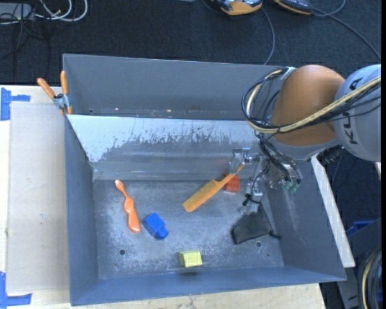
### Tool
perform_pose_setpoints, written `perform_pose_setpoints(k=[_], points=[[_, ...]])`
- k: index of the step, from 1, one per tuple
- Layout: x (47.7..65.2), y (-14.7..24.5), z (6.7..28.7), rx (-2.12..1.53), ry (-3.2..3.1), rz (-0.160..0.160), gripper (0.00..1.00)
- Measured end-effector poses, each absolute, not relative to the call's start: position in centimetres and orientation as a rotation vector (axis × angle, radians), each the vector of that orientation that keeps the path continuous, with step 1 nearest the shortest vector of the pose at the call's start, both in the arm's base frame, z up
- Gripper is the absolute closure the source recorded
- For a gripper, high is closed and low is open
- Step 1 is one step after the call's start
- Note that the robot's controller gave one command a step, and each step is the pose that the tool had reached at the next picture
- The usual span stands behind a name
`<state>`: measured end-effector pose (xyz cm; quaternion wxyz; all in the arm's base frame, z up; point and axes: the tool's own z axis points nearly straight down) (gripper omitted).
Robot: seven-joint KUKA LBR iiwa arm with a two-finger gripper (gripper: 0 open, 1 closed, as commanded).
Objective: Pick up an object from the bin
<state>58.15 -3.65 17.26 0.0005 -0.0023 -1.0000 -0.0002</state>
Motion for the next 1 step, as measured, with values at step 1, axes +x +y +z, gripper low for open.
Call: perform_pose_setpoints(k=[1], points=[[60.20, -2.99, 12.31, 0.202, -3.133, -0.001, 0.00]])
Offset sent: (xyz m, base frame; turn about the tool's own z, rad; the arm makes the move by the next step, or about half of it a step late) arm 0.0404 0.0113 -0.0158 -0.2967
